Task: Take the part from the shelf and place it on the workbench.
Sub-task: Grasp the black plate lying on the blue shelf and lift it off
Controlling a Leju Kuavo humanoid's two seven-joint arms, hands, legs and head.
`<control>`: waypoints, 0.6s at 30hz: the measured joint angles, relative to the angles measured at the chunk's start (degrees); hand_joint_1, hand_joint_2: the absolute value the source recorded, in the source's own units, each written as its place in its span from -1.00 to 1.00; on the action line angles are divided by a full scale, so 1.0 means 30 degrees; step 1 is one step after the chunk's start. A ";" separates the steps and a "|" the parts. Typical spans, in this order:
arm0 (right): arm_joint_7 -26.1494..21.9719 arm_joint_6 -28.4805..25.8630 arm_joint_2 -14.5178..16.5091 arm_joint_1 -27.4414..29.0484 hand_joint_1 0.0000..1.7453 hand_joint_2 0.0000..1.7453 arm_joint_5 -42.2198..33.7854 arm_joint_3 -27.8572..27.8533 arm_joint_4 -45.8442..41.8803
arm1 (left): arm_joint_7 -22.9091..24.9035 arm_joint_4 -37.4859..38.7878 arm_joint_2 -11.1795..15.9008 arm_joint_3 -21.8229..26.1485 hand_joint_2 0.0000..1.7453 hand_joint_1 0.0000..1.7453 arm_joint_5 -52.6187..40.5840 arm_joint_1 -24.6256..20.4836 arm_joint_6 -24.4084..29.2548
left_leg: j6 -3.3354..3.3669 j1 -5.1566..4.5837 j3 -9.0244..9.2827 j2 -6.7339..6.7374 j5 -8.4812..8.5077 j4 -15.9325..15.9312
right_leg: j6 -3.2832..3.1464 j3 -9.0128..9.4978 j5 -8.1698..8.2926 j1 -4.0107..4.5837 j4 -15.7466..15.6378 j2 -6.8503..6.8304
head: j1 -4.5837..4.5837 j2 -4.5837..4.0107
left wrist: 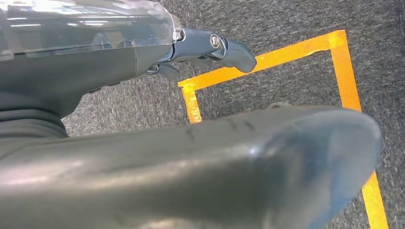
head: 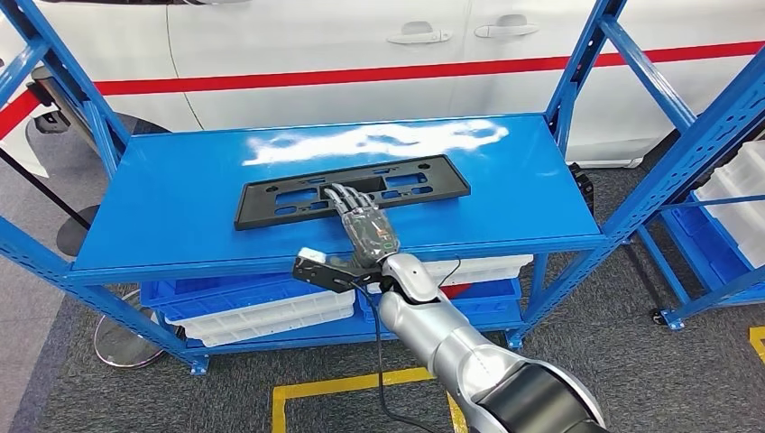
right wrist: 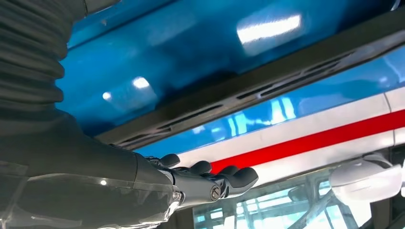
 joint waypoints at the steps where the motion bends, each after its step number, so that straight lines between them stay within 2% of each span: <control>1: -0.0054 -0.0131 0.0036 0.0025 -1.00 1.00 -0.0076 0.0000 0.0013 | 0.0005 0.0002 0.0000 0.0009 -1.00 -1.00 0.0004 0.0000 -0.0016 | 0.0000 0.0000 0.0000 0.0000 0.0000 0.0000 | 0.0001 0.0000 0.0000 -0.0001 0.0000 0.0000 | 0.0000 0.0000; 11: -0.0403 -0.2006 0.0150 0.0040 -1.00 1.00 -0.0762 -0.0195 -0.0155 | -0.0011 0.0011 0.0000 0.0142 -1.00 -1.00 -0.0057 0.0003 -0.0390 | 0.0000 0.0000 0.0001 0.0000 0.0000 0.0003 | 0.0002 0.0000 0.0001 -0.0001 0.0000 0.0000 | 0.0000 -0.0002; 18: -0.0681 -0.2700 0.0117 0.0080 -1.00 1.00 -0.1077 -0.0599 -0.0570 | -0.0017 0.0011 0.0000 0.0241 -1.00 -1.00 -0.0261 -0.0011 -0.0749 | 0.0008 -0.0057 -0.0031 -0.0002 -0.0005 0.0066 | 0.0058 -0.0015 0.0038 -0.0058 -0.0020 0.0001 | 0.0000 -0.0002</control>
